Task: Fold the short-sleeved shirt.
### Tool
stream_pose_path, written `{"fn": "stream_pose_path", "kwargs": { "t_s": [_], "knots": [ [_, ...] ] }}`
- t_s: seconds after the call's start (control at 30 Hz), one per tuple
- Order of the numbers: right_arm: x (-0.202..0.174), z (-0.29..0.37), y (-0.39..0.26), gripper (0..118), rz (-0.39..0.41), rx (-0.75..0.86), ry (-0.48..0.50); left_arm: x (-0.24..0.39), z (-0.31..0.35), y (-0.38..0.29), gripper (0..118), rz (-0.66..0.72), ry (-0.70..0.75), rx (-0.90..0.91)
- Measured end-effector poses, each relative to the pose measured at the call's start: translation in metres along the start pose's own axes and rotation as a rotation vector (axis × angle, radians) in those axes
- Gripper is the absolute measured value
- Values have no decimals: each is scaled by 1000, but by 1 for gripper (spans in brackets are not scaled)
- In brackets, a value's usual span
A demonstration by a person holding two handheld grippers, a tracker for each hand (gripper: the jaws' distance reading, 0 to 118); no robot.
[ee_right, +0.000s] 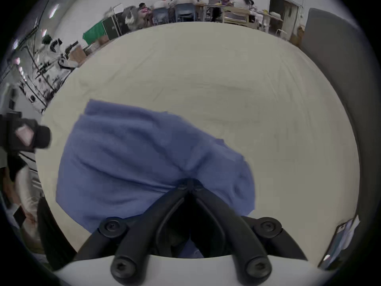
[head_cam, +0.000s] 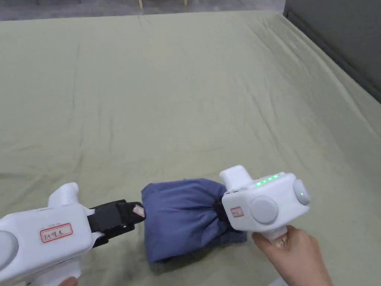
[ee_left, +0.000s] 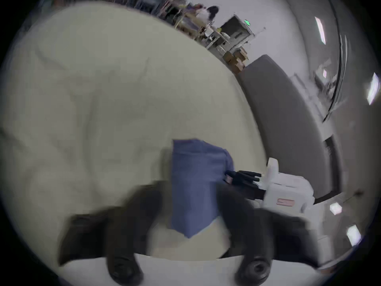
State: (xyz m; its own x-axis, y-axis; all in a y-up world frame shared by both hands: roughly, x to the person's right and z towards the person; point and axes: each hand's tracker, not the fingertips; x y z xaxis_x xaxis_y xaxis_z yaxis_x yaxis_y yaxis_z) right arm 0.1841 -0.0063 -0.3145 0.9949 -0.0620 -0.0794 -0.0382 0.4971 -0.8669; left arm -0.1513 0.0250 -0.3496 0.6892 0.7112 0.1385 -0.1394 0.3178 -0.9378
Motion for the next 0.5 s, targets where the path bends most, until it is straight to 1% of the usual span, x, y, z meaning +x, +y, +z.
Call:
{"fn": "stream_pose_path", "kwargs": {
  "t_s": [0.03, 0.07, 0.13, 0.17, 0.23, 0.3, 0.33, 0.37, 0.4, 0.43, 0.47, 0.5],
  "knots": [
    [2, 2, 2, 2, 41, -4, -25, -7, -16, 0, 92, 21, -54, -32],
    [5, 1, 3, 2, 54, -13, -6, -10, -28, -1, 100, 19, -85, -25],
    [6, 1, 2, 2, 49, -10, 17, -11, -53, 1, 100, -4, -46, -60],
    [6, 1, 1, 2, 52, -7, 21, -11, -65, 1, 100, -41, -29, -78],
    [6, 1, -1, 2, 55, -1, 26, -17, -84, 4, 100, -86, 47, -97],
    [10, 0, -1, 2, 46, 5, 39, -19, -99, 5, 100, -62, -3, -102],
    [12, 1, -2, 2, 36, 8, 49, -19, -103, 4, 100, -14, -71, -110],
    [13, 1, -2, 2, 31, 9, 55, -19, -104, 3, 85, 3, -144, -106],
    [14, 2, -3, 2, 26, 11, 59, -19, -101, 1, 54, -40, -241, -79],
    [14, 3, -3, 2, 24, 13, 61, -13, -98, 2, 26, -102, -181, -56],
    [15, 5, -4, 2, 27, 18, 65, -10, -96, 2, 26, -122, -121, -34],
    [14, 6, -4, 2, 27, 25, 74, -12, -96, 5, 26, -118, -99, -74]
  ]
}}
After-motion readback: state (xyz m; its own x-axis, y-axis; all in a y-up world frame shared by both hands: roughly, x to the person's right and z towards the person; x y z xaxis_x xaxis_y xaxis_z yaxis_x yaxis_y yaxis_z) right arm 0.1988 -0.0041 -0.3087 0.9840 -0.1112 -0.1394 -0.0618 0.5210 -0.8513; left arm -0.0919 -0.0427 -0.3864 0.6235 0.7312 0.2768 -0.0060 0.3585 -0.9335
